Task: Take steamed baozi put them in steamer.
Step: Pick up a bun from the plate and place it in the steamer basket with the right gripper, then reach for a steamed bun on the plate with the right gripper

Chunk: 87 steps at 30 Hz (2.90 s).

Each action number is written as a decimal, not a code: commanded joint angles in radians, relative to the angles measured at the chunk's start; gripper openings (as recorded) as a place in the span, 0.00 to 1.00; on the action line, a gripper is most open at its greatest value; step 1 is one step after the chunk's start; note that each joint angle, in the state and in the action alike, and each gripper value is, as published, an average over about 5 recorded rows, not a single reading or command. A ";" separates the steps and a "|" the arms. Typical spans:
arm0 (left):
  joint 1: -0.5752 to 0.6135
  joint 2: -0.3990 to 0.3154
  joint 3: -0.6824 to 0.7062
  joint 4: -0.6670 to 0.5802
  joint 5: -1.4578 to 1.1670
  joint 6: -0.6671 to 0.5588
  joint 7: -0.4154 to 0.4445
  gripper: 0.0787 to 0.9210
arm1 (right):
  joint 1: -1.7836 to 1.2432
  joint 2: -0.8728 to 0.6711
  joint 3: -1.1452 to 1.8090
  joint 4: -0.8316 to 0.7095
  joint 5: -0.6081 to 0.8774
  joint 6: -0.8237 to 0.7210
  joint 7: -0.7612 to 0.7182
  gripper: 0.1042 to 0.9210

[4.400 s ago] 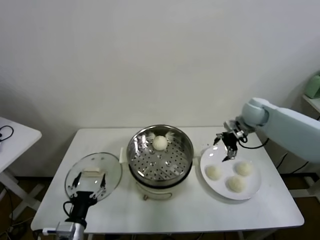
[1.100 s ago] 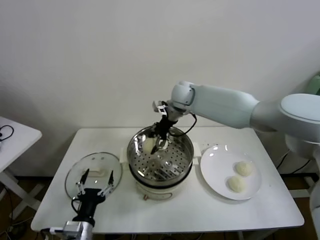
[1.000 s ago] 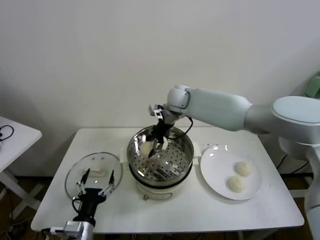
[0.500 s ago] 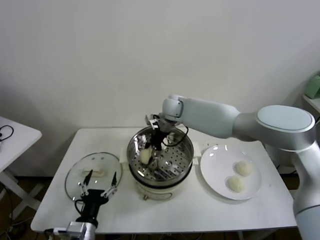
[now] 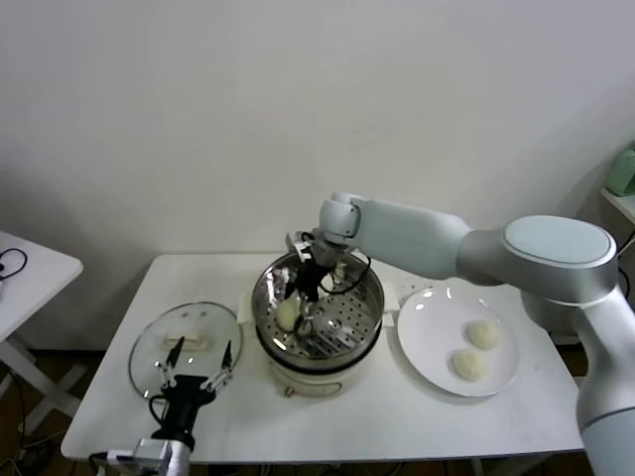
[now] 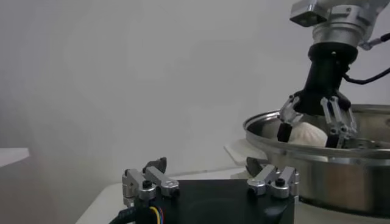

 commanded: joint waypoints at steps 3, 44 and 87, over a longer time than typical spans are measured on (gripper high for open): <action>-0.001 0.005 0.001 0.000 0.000 0.004 -0.002 0.88 | 0.125 -0.079 -0.026 0.104 0.000 0.027 -0.049 0.88; -0.022 0.043 -0.010 0.008 -0.016 0.035 -0.048 0.88 | -0.453 -0.825 0.463 0.341 -0.753 0.217 -0.174 0.88; -0.013 0.033 -0.026 0.020 -0.018 0.028 -0.048 0.88 | -0.493 -0.706 0.478 0.214 -0.807 0.232 -0.118 0.88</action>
